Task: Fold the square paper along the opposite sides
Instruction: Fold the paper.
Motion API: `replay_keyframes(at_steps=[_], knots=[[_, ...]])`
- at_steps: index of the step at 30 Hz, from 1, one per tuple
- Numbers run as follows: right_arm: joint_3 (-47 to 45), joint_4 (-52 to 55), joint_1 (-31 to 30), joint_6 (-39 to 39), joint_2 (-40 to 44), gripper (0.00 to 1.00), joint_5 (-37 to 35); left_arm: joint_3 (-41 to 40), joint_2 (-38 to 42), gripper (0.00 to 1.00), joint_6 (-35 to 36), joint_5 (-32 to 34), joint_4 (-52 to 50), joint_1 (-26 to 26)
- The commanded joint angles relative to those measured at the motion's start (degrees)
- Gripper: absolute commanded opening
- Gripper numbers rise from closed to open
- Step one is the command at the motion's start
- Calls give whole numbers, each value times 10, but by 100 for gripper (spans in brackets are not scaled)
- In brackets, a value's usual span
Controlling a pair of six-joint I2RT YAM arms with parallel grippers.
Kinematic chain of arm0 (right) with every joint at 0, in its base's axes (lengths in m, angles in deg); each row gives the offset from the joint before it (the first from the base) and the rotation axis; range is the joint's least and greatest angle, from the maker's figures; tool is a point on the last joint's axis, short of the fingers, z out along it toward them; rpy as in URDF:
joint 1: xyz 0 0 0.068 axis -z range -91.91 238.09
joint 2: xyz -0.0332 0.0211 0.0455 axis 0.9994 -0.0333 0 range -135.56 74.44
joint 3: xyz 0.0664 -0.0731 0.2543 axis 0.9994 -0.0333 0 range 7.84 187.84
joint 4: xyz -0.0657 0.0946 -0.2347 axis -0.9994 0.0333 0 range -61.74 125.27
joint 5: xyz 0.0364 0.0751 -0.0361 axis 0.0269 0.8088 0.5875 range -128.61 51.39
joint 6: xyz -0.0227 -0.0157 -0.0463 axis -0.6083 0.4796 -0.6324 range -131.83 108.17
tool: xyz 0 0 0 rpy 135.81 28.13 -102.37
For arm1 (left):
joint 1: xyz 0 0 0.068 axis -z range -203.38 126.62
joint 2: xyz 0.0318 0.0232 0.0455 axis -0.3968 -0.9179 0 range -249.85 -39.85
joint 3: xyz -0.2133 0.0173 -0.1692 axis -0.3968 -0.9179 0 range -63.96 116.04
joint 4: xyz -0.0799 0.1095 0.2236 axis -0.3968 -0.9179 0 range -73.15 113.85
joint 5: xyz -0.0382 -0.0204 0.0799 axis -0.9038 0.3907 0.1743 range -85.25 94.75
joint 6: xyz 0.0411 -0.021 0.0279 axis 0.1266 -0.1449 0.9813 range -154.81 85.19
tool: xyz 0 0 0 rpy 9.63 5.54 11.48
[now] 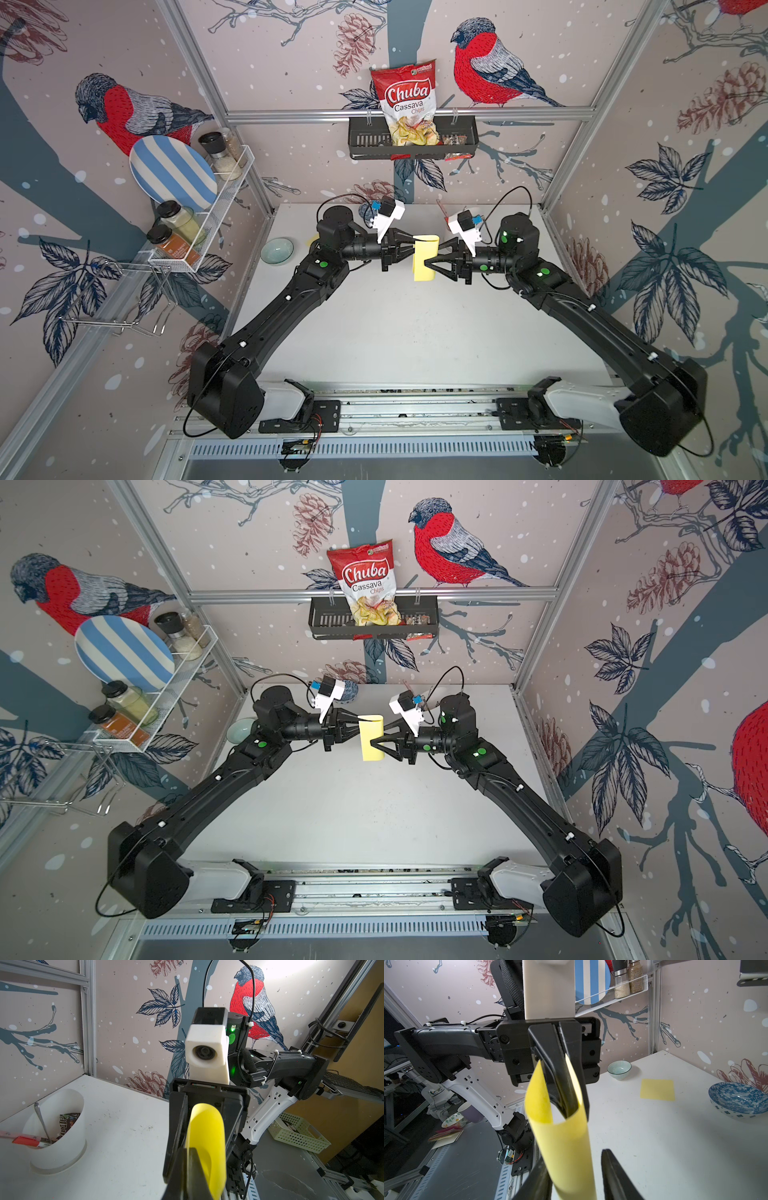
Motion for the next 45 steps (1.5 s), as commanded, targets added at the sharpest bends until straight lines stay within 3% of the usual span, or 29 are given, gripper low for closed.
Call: replay_keyframes(at_steps=[1, 45], knots=[[3, -17, -1, 0, 1, 42, 1, 1, 1, 0, 0, -9, 15, -1], [4, -23, -5, 3, -5, 37, 0, 0, -1, 0, 1, -10, 14, -1]])
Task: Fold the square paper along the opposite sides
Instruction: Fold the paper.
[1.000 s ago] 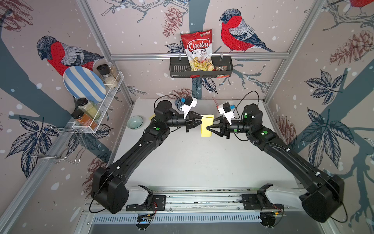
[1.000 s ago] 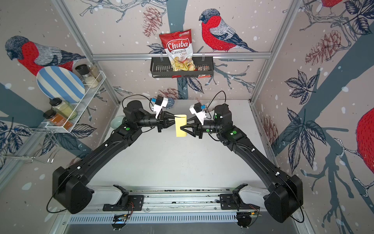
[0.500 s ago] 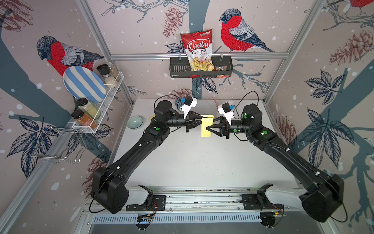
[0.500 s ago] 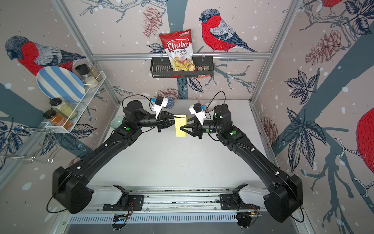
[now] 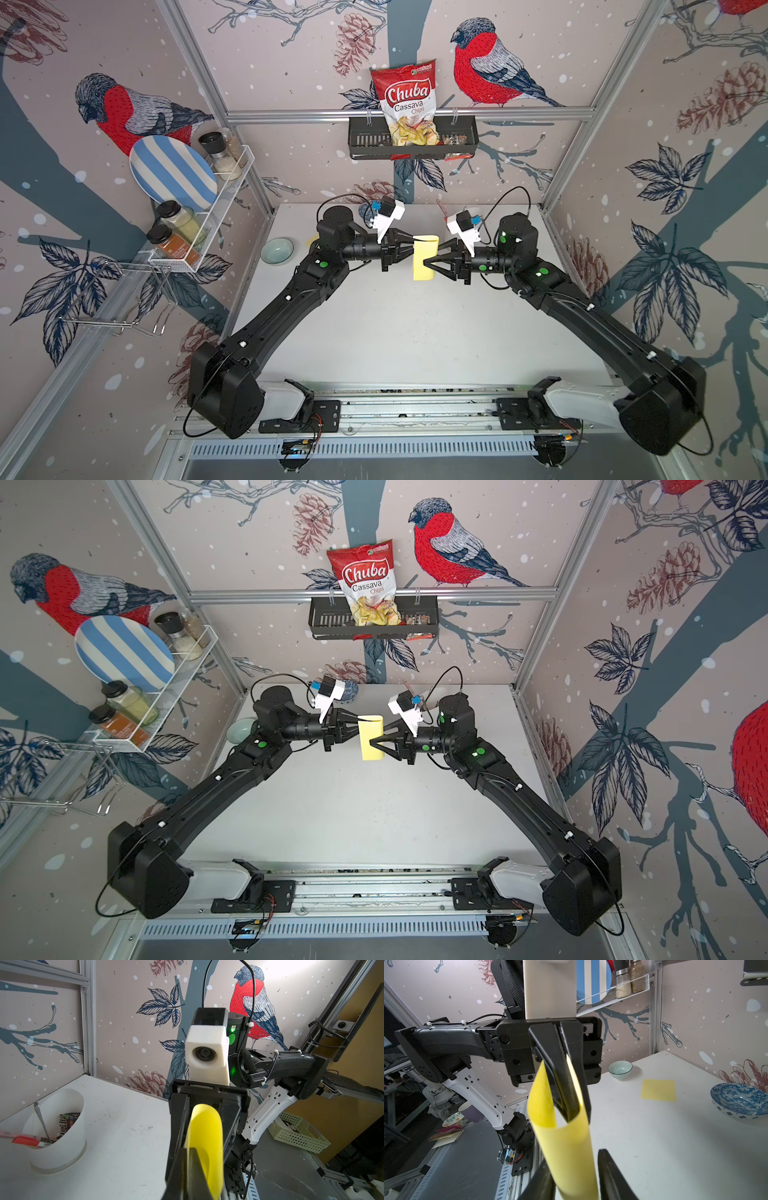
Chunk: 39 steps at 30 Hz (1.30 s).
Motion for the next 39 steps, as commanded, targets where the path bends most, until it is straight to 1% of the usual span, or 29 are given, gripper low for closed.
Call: replay_keyframes(at_steps=[1, 26, 39], knots=[[4, -19, -1, 3, -1, 37, 0, 0, 0, 0, 1, -10, 14, 0], [0, -30, -2, 9, 5, 34, 1, 0, -1, 0, 2, -10, 13, 0], [1, -8, -7, -8, 1, 35, -2, 2, 2, 0, 6, -8, 9, -1]])
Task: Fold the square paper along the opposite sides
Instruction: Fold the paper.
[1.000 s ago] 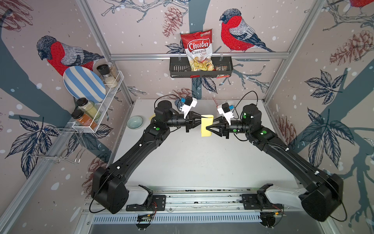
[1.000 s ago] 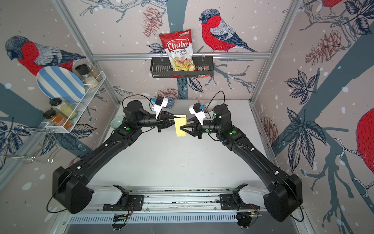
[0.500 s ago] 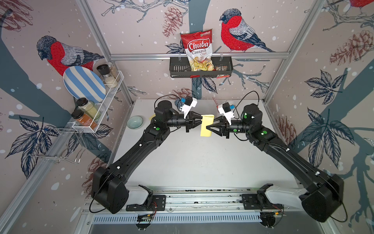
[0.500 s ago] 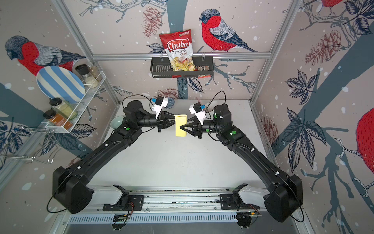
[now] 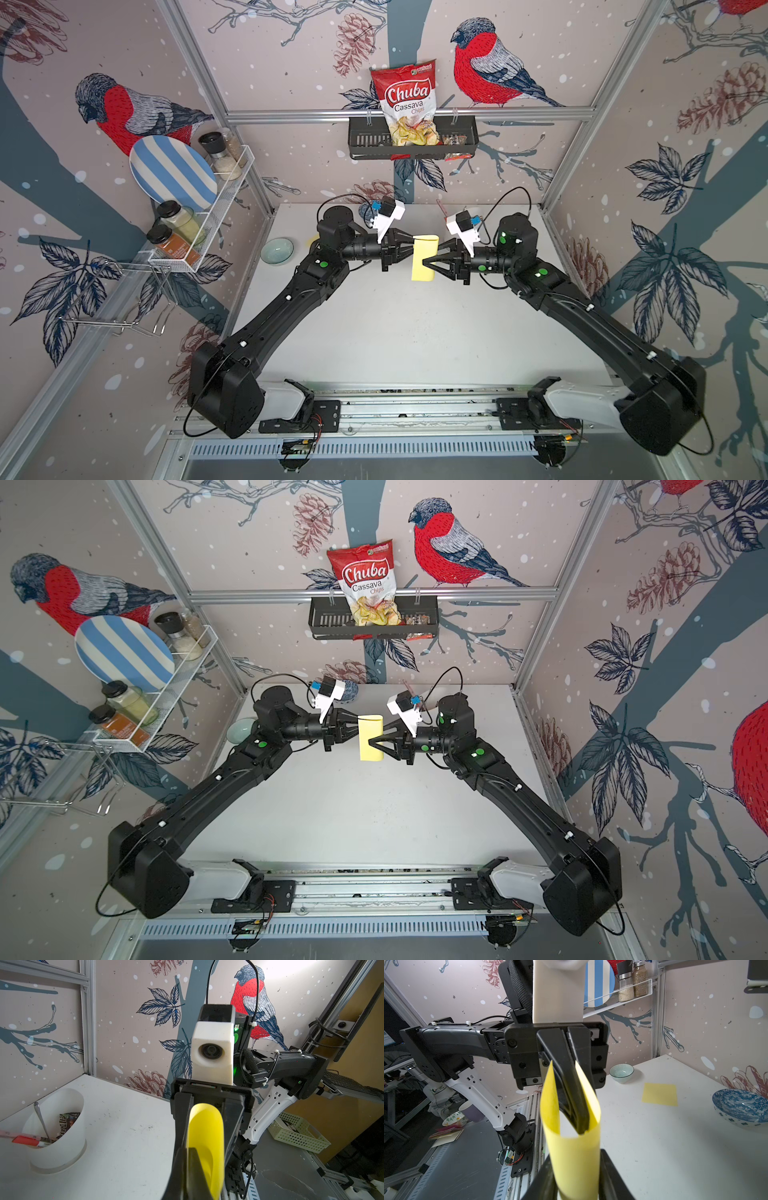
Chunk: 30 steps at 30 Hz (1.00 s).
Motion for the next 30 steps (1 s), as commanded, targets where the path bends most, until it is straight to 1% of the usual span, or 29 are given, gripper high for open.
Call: replay_keyframes(at_steps=[1, 17, 21, 26, 30], knots=[[1, 4, -1, -7, -1, 35, -2, 3, 3, 0, 5, -8, 8, 0], [1, 7, -1, -8, 0, 30, -9, 2, 2, 0, 10, -7, 4, -1], [1, 4, -1, -7, 0, 31, -10, 2, 2, 0, 10, -8, 4, 0], [1, -5, -1, 0, 0, 34, -9, 3, 1, 0, 9, -7, 4, 0], [1, -7, -1, 1, 0, 34, -9, 2, 1, 0, 10, -7, 4, 0]])
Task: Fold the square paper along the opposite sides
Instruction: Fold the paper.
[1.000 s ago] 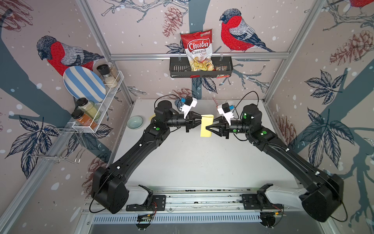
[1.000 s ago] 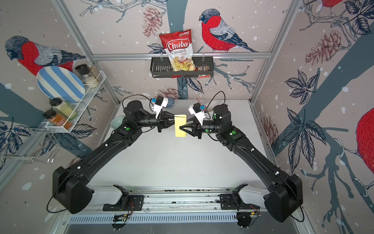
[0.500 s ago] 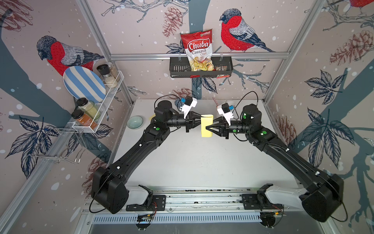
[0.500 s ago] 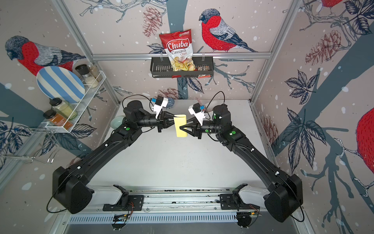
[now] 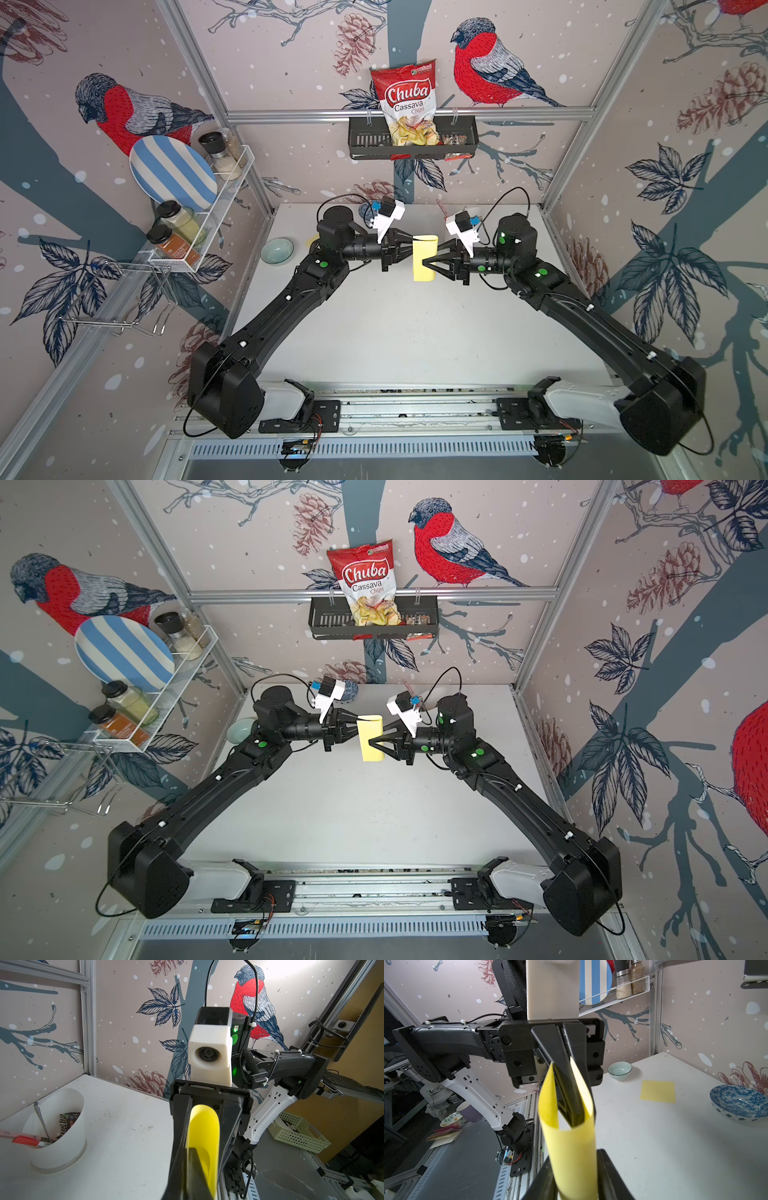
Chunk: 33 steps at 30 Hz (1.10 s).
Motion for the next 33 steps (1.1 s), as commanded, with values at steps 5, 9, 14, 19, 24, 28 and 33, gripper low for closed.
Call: replay_keyframes(at_steps=[5, 9, 14, 19, 24, 28, 33], knots=[[0, -15, -1, 3, 0, 32, 0, 2, 2, 0, 10, -7, 4, 0], [1, -16, -1, 3, 0, 32, 0, 1, 1, 0, 10, -7, 4, 0], [0, -21, -1, 5, 3, 33, 2, 1, 1, 0, 9, -8, 4, 0], [-1, -23, -1, 6, 4, 33, 4, 1, 1, 0, 9, -7, 4, -1], [-1, -24, -1, 7, 2, 33, 4, 1, 0, 0, 10, -7, 5, 0], [-1, -27, -1, 8, 3, 32, 4, 2, -1, 0, 9, -7, 5, 0], [-1, -25, -1, 7, 2, 32, 4, 1, 0, 0, 9, -7, 5, 0]])
